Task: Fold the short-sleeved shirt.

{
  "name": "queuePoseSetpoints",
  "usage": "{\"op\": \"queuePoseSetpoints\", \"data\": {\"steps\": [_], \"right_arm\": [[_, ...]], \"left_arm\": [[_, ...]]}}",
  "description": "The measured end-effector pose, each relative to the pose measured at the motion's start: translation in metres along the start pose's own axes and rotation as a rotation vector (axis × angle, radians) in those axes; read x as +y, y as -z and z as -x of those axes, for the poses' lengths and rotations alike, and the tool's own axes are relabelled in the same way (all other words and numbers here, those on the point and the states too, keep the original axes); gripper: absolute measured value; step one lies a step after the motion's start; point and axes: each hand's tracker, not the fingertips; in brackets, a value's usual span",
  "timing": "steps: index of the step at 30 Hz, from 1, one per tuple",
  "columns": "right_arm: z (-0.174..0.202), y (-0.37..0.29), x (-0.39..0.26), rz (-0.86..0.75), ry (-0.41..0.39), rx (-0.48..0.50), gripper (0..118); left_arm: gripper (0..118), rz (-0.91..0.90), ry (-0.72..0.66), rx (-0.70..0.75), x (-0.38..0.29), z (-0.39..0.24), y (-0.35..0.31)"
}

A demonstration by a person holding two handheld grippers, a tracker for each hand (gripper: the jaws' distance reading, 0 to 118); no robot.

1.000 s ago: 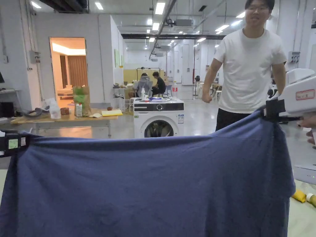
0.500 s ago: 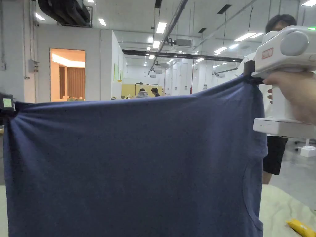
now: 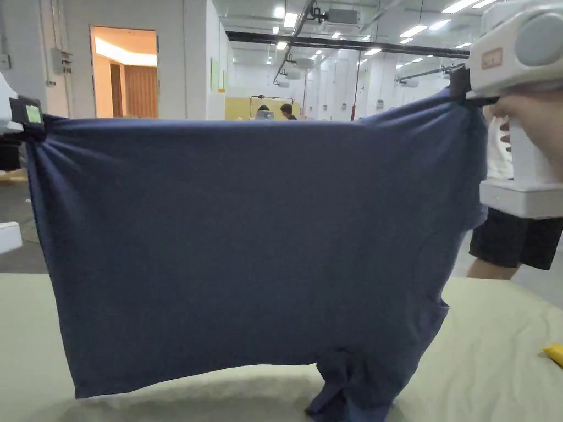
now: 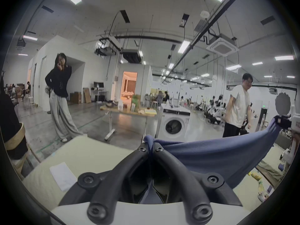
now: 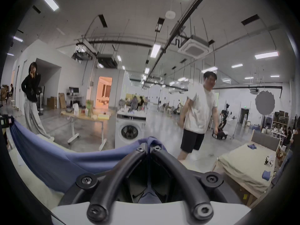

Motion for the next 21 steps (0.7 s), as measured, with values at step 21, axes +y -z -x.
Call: {"op": "queuePoseSetpoints", "data": {"steps": [21], "right_arm": [[-0.038, -0.257, -0.445, 0.711, 0.041, 0.226, 0]], "left_arm": [[0, 0.590, 0.050, -0.118, -0.398, 0.089, -0.235]]}}
